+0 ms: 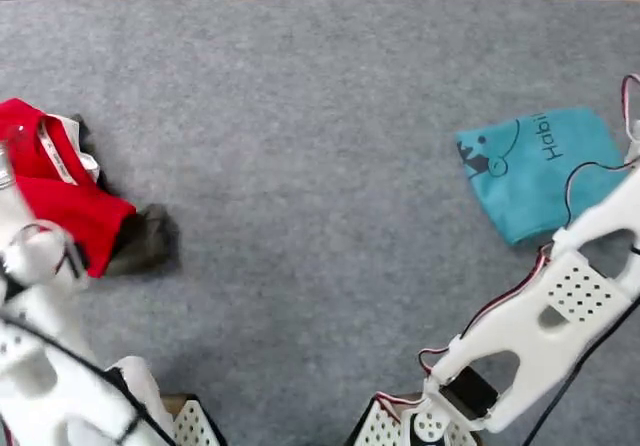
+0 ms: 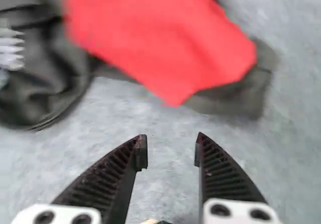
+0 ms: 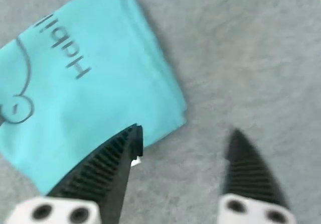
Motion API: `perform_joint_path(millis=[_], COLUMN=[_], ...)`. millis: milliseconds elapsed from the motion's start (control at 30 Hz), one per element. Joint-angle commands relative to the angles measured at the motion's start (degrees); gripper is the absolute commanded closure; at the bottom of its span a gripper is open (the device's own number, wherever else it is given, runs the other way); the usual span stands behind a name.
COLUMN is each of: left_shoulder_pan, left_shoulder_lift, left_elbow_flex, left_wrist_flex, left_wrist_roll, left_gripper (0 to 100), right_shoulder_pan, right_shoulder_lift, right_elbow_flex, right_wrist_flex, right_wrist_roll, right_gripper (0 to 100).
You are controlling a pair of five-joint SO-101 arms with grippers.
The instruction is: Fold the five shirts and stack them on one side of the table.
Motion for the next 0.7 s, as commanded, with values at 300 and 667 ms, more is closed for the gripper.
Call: perform_joint_path(millis=[300, 667], left_shoulder_pan=[-15.34, -11.91], left_shoulder_lift=[2.73, 31.65], left_elbow_flex=[-2.07, -14.64], left_wrist_flex=[-26.11, -49.23], left_wrist_roll=[-0.09, 4.31], left_gripper=[69, 71], right_shoulder_pan=[0.0, -3.34], right_shoulder_lift=[-10.07, -33.27], right_elbow_flex=[-2.24, 25.63], right_wrist_flex=[0.53, 0.44], right_wrist_roll=[-4.66, -12.92], right_gripper=[98.3, 98.3])
